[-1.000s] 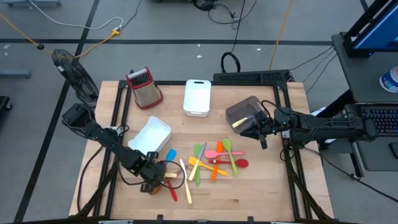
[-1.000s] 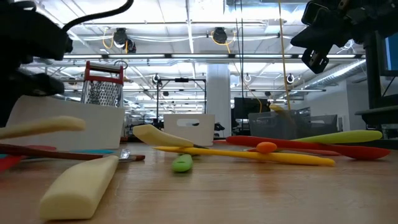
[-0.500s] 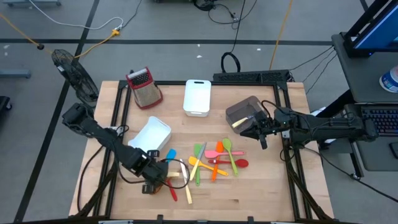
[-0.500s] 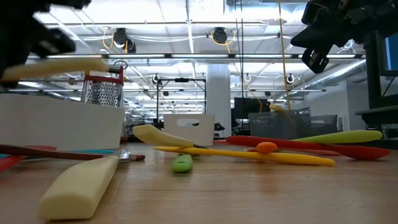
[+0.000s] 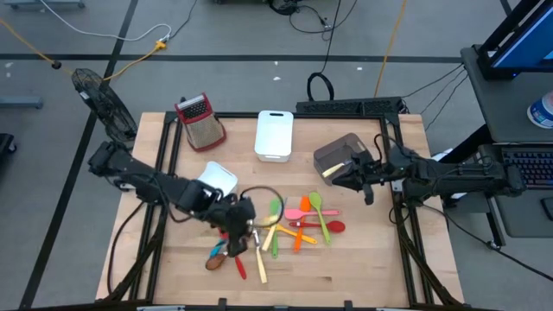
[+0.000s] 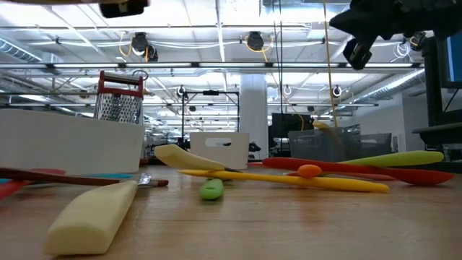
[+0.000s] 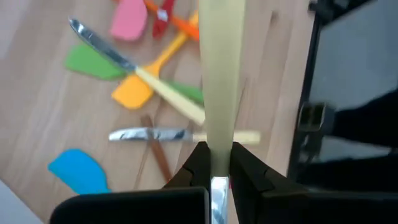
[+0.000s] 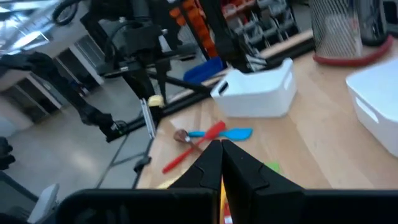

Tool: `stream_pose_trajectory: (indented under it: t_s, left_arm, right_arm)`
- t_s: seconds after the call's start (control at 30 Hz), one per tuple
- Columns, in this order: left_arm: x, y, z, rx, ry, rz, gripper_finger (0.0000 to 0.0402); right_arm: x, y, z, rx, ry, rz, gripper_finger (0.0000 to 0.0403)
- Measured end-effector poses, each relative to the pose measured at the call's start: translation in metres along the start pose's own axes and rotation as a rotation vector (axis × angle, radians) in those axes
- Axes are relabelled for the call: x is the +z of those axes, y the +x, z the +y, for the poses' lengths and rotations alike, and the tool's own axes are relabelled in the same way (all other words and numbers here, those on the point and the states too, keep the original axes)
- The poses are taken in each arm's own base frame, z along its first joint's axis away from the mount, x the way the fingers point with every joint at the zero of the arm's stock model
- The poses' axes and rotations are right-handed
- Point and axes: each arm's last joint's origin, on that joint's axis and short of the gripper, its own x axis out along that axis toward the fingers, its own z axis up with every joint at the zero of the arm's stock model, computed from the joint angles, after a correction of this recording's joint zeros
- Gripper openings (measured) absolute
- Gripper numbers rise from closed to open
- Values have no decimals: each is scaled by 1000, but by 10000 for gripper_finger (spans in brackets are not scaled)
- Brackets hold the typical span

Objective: Pick & Place Kitchen Items
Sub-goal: Put the yellow table knife into the black bin

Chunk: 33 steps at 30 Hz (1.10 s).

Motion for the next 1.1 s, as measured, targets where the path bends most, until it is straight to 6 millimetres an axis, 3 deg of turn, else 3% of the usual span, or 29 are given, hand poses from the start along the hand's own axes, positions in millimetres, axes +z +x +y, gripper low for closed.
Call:
stream_pose_trajectory:
  t_s: [0.3, 0.53, 0.8, 0.93, 1.1]
  left_arm:
    - [50, -16, 16, -93, -174, -218, 19]
    - [82, -25, 30, -254, -375, -361, 19]
    - [103, -35, 43, -434, -562, -395, 19]
    - [110, -38, 46, -496, -666, -406, 19]
    - [112, -40, 49, -550, -801, -374, 19]
  right_arm:
    - [5, 4, 6, 168, -130, -7, 4]
    - [13, 10, 18, 255, -490, -163, 4]
    - [16, 14, 26, 285, -779, -278, 4]
    - [18, 16, 28, 245, -877, -336, 4]
    - [22, 18, 26, 58, -1009, -356, 4]
